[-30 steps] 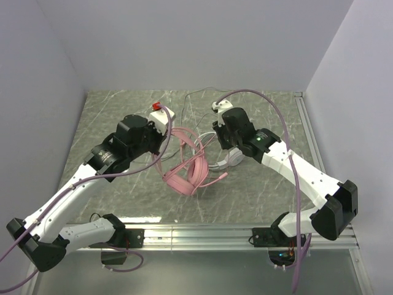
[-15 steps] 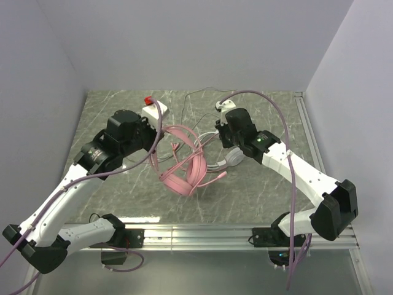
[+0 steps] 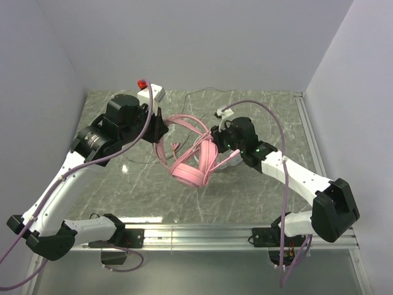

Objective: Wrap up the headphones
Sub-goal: Wrap the headphone cable with the right arm

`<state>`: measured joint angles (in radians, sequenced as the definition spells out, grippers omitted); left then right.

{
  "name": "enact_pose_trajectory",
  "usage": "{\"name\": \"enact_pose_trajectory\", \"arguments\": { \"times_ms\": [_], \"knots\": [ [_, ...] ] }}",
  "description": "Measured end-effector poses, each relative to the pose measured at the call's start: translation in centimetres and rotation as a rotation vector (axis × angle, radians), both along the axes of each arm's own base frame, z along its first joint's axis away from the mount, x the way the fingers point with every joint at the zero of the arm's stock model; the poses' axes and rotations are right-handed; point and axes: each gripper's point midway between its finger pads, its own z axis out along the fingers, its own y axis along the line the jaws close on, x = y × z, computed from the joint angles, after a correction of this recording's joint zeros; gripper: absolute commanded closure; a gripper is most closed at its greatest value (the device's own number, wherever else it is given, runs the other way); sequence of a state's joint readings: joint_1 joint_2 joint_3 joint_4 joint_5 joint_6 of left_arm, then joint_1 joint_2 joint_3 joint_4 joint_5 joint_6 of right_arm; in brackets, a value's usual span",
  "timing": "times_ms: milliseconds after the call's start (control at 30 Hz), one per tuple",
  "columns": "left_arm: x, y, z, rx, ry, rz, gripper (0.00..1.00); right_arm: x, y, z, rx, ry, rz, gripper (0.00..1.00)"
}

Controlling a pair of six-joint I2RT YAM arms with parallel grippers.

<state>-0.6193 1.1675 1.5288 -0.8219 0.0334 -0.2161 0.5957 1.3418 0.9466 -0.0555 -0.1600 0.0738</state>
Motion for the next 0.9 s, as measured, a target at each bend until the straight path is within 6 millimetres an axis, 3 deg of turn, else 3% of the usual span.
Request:
{"name": "enact_pose_trajectory", "arguments": {
  "times_ms": [233,400,533,633,700,800,900],
  "knots": [
    [-0.8,-0.2,1.7,-0.04,0.025,-0.008,1.0,0.4,1.6,1.6,0.147,-0.106,0.053,0.56],
    [-1.1,-0.5,2.6,-0.071,0.029,-0.016,1.0,1.0,2.5,3.8,0.244,-0.211,0.07,0.57],
    [-1.3,-0.7,2.8,-0.079,0.044,-0.02,1.0,0.9,2.8,4.1,0.285,-0.246,0.085,0.58],
    [-1.2,-1.0,3.2,-0.094,0.051,-0.024,1.0,1.1,3.3,4.6,0.313,-0.268,0.099,0.63],
    [-1.1,-1.3,3.6,-0.106,0.056,-0.023,1.0,1.2,3.6,5.1,0.334,-0.283,0.11,0.77],
    [-0.9,-1.6,4.0,-0.127,0.065,-0.019,1.0,1.1,4.0,5.7,0.365,-0.297,0.125,0.89],
    [-0.7,-1.9,4.1,-0.149,0.081,-0.008,1.0,1.0,4.3,6.0,0.387,-0.295,0.14,0.93]
  ]
}}
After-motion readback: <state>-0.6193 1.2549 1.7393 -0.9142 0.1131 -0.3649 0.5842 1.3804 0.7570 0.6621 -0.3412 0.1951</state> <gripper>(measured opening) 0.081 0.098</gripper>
